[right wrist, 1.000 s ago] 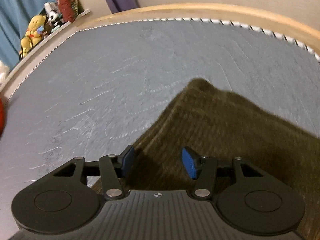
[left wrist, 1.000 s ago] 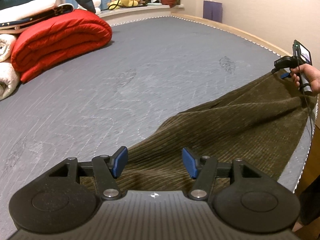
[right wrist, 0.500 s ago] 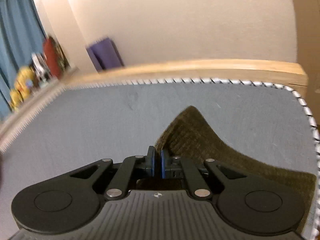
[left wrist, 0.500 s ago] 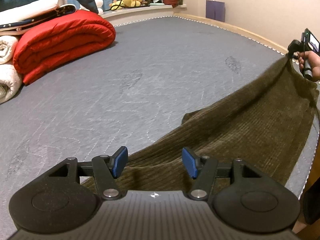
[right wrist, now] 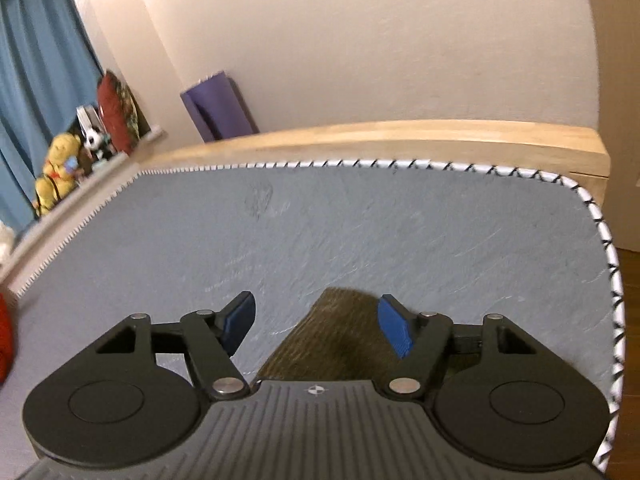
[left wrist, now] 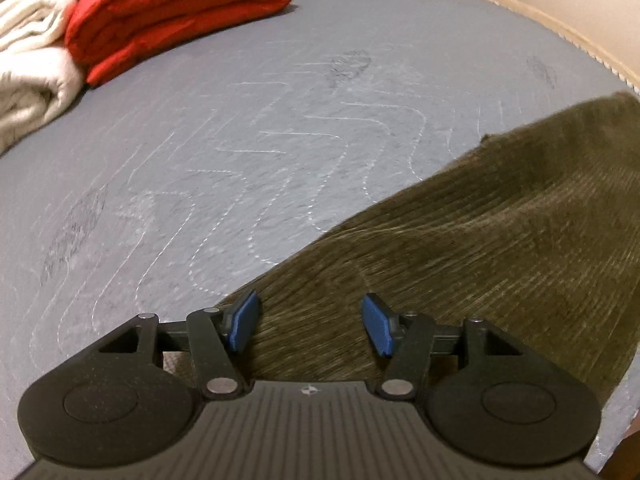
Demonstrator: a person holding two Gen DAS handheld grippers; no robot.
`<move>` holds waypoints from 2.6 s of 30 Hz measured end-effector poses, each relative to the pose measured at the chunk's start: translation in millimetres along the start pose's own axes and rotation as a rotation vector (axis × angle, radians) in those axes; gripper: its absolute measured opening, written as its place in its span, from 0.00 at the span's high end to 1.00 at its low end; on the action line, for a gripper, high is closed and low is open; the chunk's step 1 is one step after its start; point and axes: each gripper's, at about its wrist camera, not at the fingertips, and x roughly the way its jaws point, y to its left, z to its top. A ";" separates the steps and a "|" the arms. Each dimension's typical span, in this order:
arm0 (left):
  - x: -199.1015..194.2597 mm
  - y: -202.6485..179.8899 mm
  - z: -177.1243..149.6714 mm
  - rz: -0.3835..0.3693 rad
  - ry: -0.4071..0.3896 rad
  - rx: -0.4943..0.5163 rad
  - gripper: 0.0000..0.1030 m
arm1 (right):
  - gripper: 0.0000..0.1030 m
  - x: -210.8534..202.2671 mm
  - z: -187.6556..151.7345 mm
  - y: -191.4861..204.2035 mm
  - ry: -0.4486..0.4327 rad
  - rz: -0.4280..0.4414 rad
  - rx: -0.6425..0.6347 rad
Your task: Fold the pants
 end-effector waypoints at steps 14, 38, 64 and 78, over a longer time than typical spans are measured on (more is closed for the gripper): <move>-93.7 -9.1 4.9 -0.052 -0.141 -0.183 0.30 | 0.33 -10.1 -19.2 -122.4 0.354 -0.024 0.136; -64.6 32.2 -47.6 -0.057 0.045 -0.400 0.36 | 0.60 -25.8 -20.1 -110.6 0.376 -0.001 0.187; -48.5 24.3 -59.1 -0.009 0.061 -0.280 0.74 | 0.94 3.3 -36.0 -104.3 0.349 -0.064 0.098; -59.8 23.6 -73.1 0.061 0.091 -0.118 0.69 | 0.94 -20.3 -29.6 -119.1 0.391 -0.226 0.232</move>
